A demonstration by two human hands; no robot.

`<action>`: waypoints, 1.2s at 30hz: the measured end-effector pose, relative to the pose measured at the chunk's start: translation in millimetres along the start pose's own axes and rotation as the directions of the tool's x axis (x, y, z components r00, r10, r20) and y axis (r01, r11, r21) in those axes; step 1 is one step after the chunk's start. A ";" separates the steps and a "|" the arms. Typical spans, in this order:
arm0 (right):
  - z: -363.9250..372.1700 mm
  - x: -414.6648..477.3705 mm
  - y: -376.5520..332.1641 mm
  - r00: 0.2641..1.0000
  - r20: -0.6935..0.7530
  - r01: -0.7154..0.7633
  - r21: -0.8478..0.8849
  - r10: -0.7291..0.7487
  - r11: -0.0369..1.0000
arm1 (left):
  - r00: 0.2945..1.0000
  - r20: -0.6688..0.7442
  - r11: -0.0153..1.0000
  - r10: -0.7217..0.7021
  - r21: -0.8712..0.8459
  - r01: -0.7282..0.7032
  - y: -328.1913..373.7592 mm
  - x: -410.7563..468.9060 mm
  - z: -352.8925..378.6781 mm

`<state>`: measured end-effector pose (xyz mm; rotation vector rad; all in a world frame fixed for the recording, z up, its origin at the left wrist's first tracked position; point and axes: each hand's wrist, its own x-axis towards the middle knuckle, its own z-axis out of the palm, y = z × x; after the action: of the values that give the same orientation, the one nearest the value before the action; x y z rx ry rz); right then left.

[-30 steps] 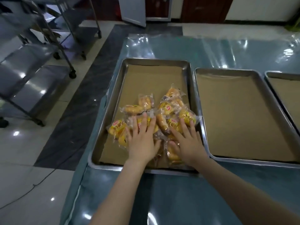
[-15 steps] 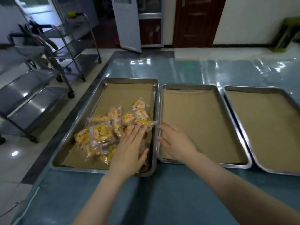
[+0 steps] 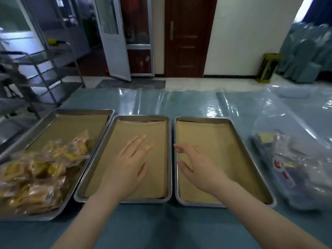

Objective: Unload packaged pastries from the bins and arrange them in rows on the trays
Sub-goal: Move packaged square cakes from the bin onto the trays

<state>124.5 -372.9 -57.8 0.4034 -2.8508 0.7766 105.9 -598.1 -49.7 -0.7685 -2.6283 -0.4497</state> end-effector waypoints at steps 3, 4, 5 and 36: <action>-42.2 -2.2 26.6 0.993 -0.115 -0.013 -0.041 0.008 0.999 | 0.997 -0.029 0.995 0.073 -0.069 -0.074 36.3 45.6 -1.4; -56.6 -3.7 36.1 0.989 -0.149 -0.020 -0.058 0.011 0.998 | 0.996 -0.042 0.991 0.084 -0.097 -0.088 49.9 60.6 0.1; -71.0 -5.2 45.9 0.983 -0.181 -0.020 -0.079 0.005 0.997 | 0.994 -0.061 0.987 0.095 -0.126 -0.102 63.0 74.4 2.6; -280.0 -32.7 489.4 0.857 0.348 -0.216 -0.426 0.380 0.878 | 0.923 0.382 0.998 -0.051 0.044 0.037 411.4 253.5 186.3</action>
<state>32.5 184.4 -57.9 0.0622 -3.4294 0.1667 92.3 -80.9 -24.9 -0.8623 -3.0115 -0.2845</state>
